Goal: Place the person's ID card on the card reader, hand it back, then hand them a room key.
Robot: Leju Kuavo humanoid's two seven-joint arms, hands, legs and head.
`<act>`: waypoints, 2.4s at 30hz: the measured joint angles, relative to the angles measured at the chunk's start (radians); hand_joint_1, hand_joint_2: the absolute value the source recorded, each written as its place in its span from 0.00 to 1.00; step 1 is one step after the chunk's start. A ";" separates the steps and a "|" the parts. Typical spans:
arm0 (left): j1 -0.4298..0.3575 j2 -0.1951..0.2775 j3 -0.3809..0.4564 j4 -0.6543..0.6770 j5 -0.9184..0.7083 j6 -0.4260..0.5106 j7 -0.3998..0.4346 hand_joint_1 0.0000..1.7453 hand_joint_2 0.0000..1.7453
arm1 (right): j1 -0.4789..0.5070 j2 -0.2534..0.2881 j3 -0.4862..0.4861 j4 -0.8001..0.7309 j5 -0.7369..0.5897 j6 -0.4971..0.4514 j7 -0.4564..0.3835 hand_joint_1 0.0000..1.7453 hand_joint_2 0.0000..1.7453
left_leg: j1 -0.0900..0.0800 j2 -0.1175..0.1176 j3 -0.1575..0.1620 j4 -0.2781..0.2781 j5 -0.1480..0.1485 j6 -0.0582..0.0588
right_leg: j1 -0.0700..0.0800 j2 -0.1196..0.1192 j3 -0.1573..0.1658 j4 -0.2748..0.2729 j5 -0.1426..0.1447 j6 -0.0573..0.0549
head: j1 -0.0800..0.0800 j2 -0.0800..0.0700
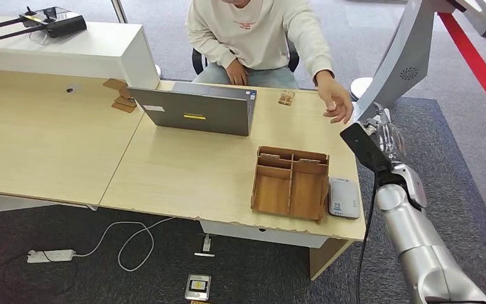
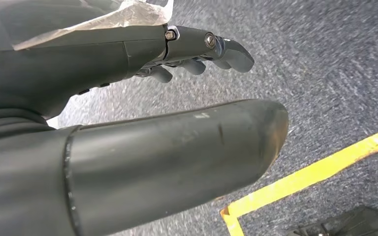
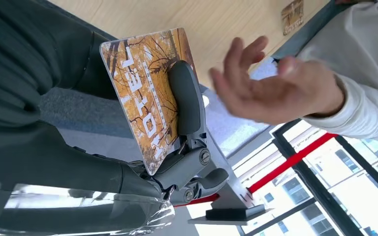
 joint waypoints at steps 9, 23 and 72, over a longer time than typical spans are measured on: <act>-0.003 0.013 -0.027 0.000 -0.028 0.002 -0.003 0.00 0.00 | -0.028 0.054 0.044 0.013 0.043 0.000 0.004 1.00 1.00 | 0.000 0.000 0.000 0.000 0.000 0.000 | 0.002 0.000 0.000 0.000 0.000 0.000 | 0.000 0.000; -0.005 0.028 -0.048 0.000 -0.033 0.002 -0.006 0.00 0.00 | -0.094 0.121 0.082 0.091 0.071 -0.025 -0.054 0.14 1.00 | 0.000 0.000 -0.001 0.000 0.000 0.000 | 0.001 0.000 -0.001 0.000 0.000 0.000 | 0.000 0.000; 0.000 0.017 -0.050 0.000 -0.018 0.035 0.019 0.00 0.00 | 0.062 -0.101 -0.016 -0.356 0.038 0.310 0.220 0.00 1.00 | 0.000 0.000 0.000 0.000 0.000 0.000 | 0.000 0.001 -0.001 0.000 0.000 0.000 | 0.000 0.000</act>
